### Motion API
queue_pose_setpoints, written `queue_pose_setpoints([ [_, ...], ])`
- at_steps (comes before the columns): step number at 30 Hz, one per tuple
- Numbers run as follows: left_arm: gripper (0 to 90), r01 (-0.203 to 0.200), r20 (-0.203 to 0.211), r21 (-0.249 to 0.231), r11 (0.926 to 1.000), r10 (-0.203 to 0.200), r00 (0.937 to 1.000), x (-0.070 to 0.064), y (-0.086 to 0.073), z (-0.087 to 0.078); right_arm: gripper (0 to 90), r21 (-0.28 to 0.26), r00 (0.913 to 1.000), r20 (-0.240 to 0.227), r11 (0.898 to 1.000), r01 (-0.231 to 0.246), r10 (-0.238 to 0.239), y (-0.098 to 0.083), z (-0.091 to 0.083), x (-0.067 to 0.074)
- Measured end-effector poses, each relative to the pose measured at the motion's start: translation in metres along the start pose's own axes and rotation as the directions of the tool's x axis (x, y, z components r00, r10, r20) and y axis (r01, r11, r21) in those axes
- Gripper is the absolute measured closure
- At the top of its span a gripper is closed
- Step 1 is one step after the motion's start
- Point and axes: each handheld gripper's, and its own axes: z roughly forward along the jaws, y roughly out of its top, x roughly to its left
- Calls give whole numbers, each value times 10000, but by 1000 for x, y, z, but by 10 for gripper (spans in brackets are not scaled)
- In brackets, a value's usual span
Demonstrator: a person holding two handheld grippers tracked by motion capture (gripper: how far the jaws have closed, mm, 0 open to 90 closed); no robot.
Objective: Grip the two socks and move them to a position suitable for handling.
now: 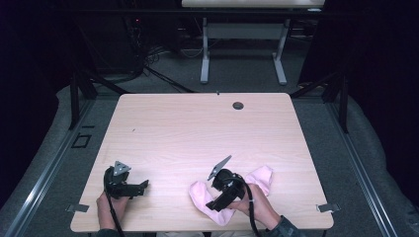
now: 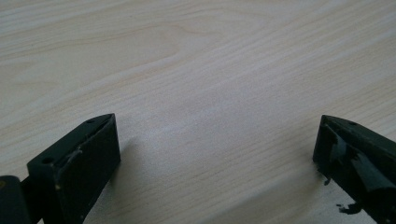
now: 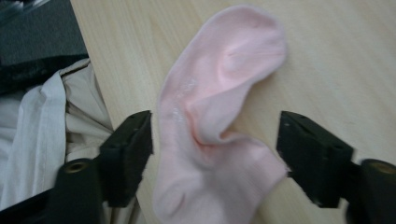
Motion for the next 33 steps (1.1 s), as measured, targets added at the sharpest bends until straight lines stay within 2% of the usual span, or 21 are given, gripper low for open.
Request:
queue_pose_setpoints([
  [3, 6, -3, 0, 1, 10000, 3, 10000, 0, 0, 0, 119, -388, 9987, 264, 9983, -428, 438, -8, -26, -13],
  [4, 6, 0, 0, -1, 10000, 0, 10000, 0, 0, 0, 119, -388, 9987, 264, 9983, -428, 438, -8, -26, -13],
  [7, 6, -2, 1, 12, 10000, 2, 10000, 0, 0, 0, 32, -454, 9911, 880, 9943, -963, 1000, -17, -46, -29],
  [9, 6, -7, 0, 15, 10000, 7, 10000, 0, 0, 0, 19, -397, 9877, 1149, 9939, -1024, 1064, -20, -51, -33],
  [10, 6, 4, -1, 11, 10000, -4, 10000, 0, 0, 0, 8, -366, 9840, 1341, 9929, -1133, 1173, -23, -55, -38],
  [11, 6, -20, -6, 9, 10000, 20, 10000, 0, 0, 0, 0, -283, 9744, 1667, 9885, -1484, 1511, -29, -60, -48],
  [12, 6, -18, 2, 7, 10000, 18, 10000, 0, 0, 0, 0, -283, 9744, 1667, 9885, -1484, 1511, -29, -60, -48],
  [13, 6, -1, 1, 0, 10000, 1, 10000, 0, 0, 0, 0, -238, 9676, 1939, 9868, -1602, 1618, -32, -62, -53],
  [14, 5, 7, -8, 4, 10000, -7, 10000, 0, 0, 0, 0, 13, 9595, 2124, 9819, -1896, 1850, -39, -64, -66],
  [15, 5, 7, -2, 5, 10000, -7, 10000, 0, 0, 0, 0, 13, 9595, 2124, 9819, -1896, 1850, -39, -64, -66],
  [17, 5, -19, 5, 5, 10000, 19, 10000, 0, 0, 0, 0, 80, 9441, 2471, 9739, -2269, 2180, -47, -63, -78],
  [18, 5, -3, 2, 12, 10000, 3, 10000, 0, 0, 0, 20, 261, 9322, 2603, 9633, -2671, 2514, -55, -58, -90],
  [19, 5, -2, 3, 12, 10000, 2, 10000, 0, 0, 0, 20, 261, 9322, 2603, 9633, -2671, 2514, -55, -58, -90],
  [21, 5, -25, -3, 16, 10000, 25, 10000, 0, 0, 0, 88, 389, 9235, 2673, 9545, -2956, 2751, -62, -52, -98],
  [22, 5, -22, 7, 15, 10000, 22, 10000, 0, 0, 0, 127, 409, 9150, 2793, 9484, -3143, 2912, -65, -48, -101],
  [24, 6, -19, 6, 12, 10000, 19, 10000, 0, 0, 0, 177, 714, 9087, 3009, 9433, -3240, 2893, -71, -40, -109],
  [27, 6, 7, 2, 8, 10000, -7, 10000, 0, 0, 0, 242, 784, 9060, 3097, 9418, -3269, 2886, -74, -35, -111],
  [28, 6, 0, -4, 11, 10000, 0, 10000, 0, 0, 0, 248, 783, 8991, 3225, 9382, -3371, 2962, -75, -31, -111],
  [30, 6, -25, -6, 13, 10000, 25, 10000, 0, 0, 0, 317, 1092, 9006, 3316, 9368, -3324, 2810, -75, -29, -113],
  [31, 6, -29, -2, 17, 10000, 29, 10000, 0, 0, 0, 331, 881, 8955, 3256, 9332, -3483, 3035, -77, -26, -114],
  [33, 5, -23, -5, 15, 10000, 23, 10000, 0, 0, 0, 373, 949, 8939, 3415, 9356, -3400, 2902, -78, -27, -115],
])
